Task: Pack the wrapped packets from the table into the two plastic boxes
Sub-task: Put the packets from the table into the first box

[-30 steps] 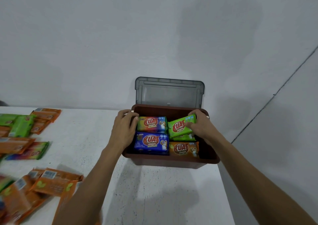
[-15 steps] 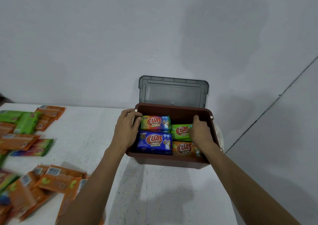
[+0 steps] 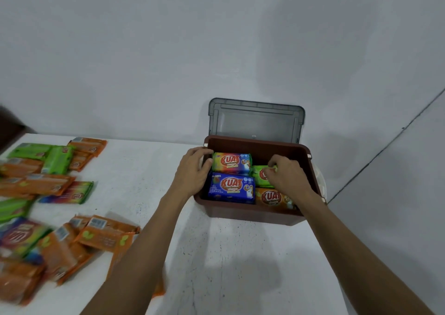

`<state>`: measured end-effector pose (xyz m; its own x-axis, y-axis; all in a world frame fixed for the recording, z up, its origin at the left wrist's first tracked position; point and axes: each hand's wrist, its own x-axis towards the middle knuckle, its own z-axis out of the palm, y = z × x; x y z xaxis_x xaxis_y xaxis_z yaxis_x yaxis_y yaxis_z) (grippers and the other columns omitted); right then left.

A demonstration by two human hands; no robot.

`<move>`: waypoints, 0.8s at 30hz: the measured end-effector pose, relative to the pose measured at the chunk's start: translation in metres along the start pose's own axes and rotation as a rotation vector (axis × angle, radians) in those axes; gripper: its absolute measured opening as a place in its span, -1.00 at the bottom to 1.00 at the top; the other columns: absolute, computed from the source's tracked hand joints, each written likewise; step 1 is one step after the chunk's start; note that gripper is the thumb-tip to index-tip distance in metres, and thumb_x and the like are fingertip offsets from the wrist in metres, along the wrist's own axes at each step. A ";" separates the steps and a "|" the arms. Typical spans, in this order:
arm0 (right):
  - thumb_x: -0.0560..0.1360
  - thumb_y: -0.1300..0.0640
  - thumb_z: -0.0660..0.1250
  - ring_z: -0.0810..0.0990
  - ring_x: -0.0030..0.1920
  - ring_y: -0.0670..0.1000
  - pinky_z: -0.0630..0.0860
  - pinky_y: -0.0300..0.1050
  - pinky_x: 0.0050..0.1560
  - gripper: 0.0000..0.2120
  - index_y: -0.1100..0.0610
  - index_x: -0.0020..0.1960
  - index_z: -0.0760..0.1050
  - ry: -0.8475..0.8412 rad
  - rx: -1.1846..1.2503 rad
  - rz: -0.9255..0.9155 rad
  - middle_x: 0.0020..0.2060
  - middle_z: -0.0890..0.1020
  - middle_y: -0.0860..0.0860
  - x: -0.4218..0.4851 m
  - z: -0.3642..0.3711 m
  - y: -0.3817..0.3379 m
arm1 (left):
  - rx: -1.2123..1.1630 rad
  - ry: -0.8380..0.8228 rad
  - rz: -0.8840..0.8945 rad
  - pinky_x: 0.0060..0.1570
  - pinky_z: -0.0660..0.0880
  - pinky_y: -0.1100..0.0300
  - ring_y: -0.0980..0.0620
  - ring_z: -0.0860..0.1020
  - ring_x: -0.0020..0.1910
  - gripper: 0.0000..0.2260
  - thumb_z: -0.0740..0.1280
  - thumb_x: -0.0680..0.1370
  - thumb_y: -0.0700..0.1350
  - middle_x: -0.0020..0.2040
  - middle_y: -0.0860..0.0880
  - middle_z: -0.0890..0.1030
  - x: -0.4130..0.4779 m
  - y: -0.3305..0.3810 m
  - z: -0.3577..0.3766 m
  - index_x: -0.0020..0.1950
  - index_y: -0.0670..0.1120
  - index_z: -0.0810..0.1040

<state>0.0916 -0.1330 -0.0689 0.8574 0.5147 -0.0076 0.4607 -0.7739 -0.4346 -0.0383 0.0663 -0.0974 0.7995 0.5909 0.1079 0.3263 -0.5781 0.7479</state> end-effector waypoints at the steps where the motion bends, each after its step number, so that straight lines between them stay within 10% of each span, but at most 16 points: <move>1: 0.54 0.00 0.33 0.58 -0.19 0.04 0.45 -0.13 -0.23 -0.81 0.12 0.04 0.53 0.007 0.026 -0.013 -0.13 0.64 0.05 -0.003 -0.003 -0.008 | -0.003 -0.039 0.008 0.25 0.42 0.09 0.00 0.40 0.35 -0.67 0.20 0.63 -0.01 0.41 -0.04 0.40 -0.005 -0.002 -0.006 0.38 -0.02 0.43; 8: 0.58 0.01 0.31 0.54 -0.10 -0.02 0.47 -0.18 -0.18 -0.77 0.11 0.14 0.53 -0.020 0.100 -0.203 0.00 0.60 0.02 -0.034 -0.003 -0.091 | 0.014 -0.211 -0.036 0.07 0.42 0.25 0.12 0.51 0.12 -0.62 0.18 0.62 0.09 0.31 0.02 0.50 -0.055 -0.057 -0.080 0.44 0.09 0.36; 24: 0.54 -0.13 0.32 0.48 0.29 0.04 0.41 -0.09 0.21 -0.52 0.00 0.41 0.38 -0.423 0.053 -0.410 0.31 0.52 0.03 -0.089 0.146 -0.266 | 0.460 -0.070 -0.156 0.31 0.33 -0.02 -0.10 0.38 0.36 -0.57 0.14 0.55 0.15 0.40 -0.07 0.43 -0.125 -0.220 -0.211 0.35 0.02 0.47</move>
<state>-0.1409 0.0808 -0.0841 0.4409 0.8786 -0.1835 0.7133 -0.4670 -0.5226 -0.3164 0.2380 -0.1372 0.7502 0.6601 -0.0382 0.6212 -0.6839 0.3826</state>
